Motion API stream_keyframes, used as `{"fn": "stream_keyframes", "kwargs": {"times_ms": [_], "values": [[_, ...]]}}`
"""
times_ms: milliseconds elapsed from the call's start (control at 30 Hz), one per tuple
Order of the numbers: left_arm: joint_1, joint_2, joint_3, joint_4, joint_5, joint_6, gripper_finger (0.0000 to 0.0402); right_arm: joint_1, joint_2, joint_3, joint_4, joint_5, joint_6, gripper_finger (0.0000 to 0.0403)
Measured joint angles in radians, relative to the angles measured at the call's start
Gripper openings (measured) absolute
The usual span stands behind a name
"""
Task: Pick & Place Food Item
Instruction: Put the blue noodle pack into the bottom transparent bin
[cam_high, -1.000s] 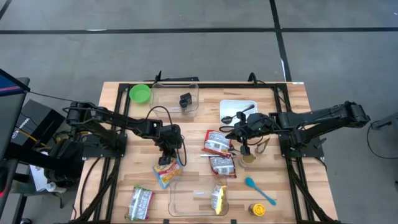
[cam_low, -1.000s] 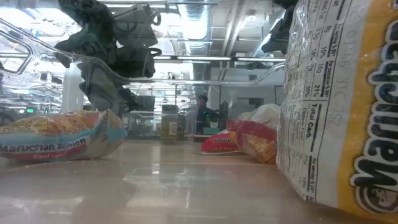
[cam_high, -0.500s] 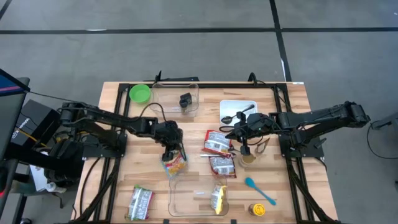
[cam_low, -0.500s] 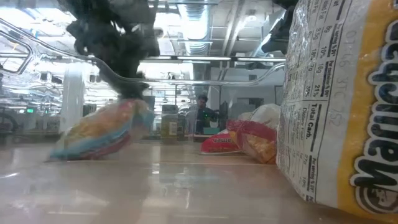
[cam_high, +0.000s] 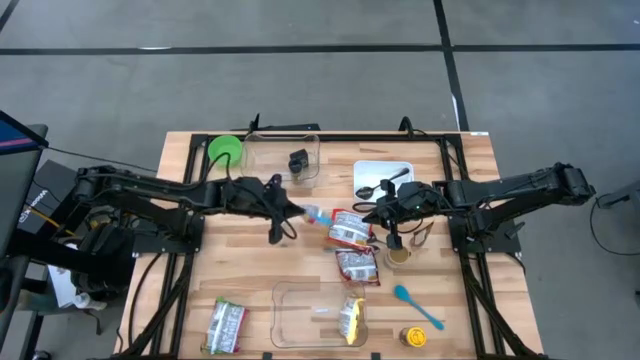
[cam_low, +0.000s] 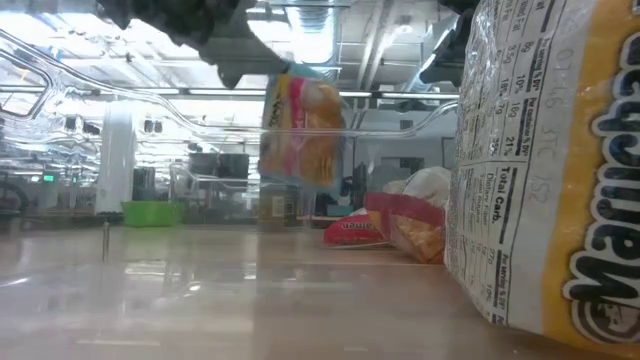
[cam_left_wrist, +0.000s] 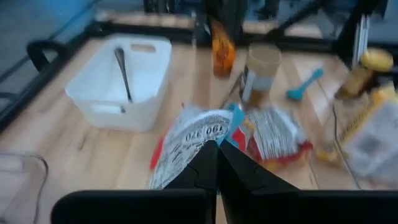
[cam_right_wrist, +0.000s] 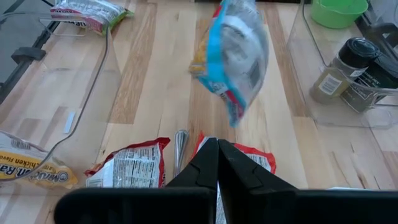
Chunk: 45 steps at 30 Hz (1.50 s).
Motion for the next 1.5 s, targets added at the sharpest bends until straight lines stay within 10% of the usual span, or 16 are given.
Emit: {"fn": "stream_keyframes", "kwargs": {"times_ms": [733,1267,1500], "values": [[-0.02,0.172,0.0,0.341,-0.015,-0.003,0.0,0.0,0.0,0.0,0.146,0.0,0.184,0.0],[-0.02,0.204,0.0,0.377,-0.204,-0.01,0.0,-0.009,0.0,0.001,0.214,0.004,0.183,0.0],[-0.02,0.205,0.0,0.424,-0.235,-0.097,0.0,0.013,0.015,0.002,0.233,0.16,0.181,0.0]]}}
